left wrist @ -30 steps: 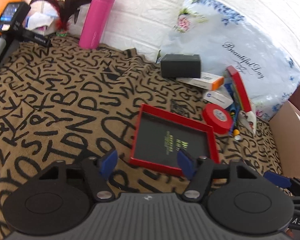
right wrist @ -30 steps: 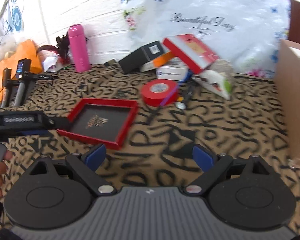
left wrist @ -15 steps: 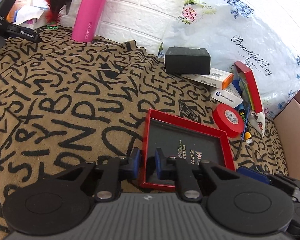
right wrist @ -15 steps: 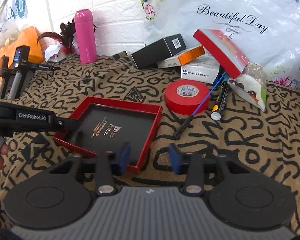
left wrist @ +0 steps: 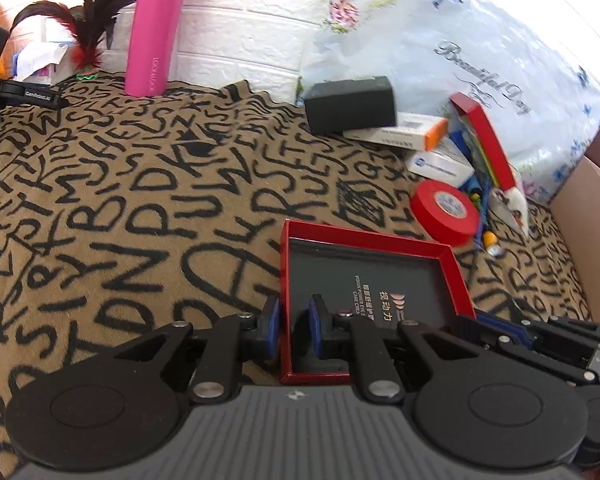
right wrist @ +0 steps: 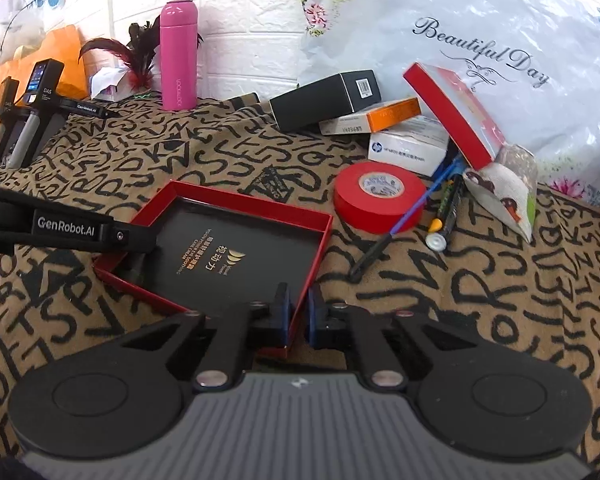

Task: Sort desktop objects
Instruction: 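Grasp the rim of the red tray with the left gripper and lift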

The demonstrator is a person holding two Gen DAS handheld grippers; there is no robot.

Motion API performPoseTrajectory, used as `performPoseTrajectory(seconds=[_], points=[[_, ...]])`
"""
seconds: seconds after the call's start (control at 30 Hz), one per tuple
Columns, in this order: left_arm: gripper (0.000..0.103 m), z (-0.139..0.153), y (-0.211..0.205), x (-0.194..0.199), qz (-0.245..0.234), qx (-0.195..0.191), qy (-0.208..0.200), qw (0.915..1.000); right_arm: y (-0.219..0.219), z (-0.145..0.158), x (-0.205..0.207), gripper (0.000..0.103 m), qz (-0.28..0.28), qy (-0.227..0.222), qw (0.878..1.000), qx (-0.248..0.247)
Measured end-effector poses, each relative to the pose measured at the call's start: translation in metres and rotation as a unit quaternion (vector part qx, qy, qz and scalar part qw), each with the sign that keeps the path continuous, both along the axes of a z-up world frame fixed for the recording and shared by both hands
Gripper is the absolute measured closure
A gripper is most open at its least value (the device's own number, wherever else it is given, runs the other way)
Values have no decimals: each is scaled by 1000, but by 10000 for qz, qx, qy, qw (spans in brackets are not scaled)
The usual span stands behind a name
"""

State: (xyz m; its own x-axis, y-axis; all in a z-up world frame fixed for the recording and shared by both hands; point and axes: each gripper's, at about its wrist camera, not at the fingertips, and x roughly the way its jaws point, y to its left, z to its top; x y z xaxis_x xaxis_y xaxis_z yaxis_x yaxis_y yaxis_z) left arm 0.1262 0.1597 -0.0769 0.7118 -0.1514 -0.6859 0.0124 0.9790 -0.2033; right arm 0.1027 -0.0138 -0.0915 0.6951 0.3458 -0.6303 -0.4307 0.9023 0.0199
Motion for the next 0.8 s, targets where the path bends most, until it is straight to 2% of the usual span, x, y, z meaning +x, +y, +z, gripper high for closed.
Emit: performPoseTrajectory(seconds=[0.2, 0.4, 0.67, 0.8], points=[[88, 0, -21, -18, -241, -145, 135, 9995, -28, 2, -16, 97, -101, 45, 9999, 21], [89, 1, -57, -46, -699, -215, 241, 9970, -72, 4, -45, 98, -221, 41, 9997, -21], [89, -2, -123, -80, -1445, -278, 368, 9884, -150, 7, -94, 99, -817, 57, 9966, -64], [85, -5, -146, -87, -1444, -197, 269, 9890, -184, 6, -110, 98, -1074, 137, 9939, 207]])
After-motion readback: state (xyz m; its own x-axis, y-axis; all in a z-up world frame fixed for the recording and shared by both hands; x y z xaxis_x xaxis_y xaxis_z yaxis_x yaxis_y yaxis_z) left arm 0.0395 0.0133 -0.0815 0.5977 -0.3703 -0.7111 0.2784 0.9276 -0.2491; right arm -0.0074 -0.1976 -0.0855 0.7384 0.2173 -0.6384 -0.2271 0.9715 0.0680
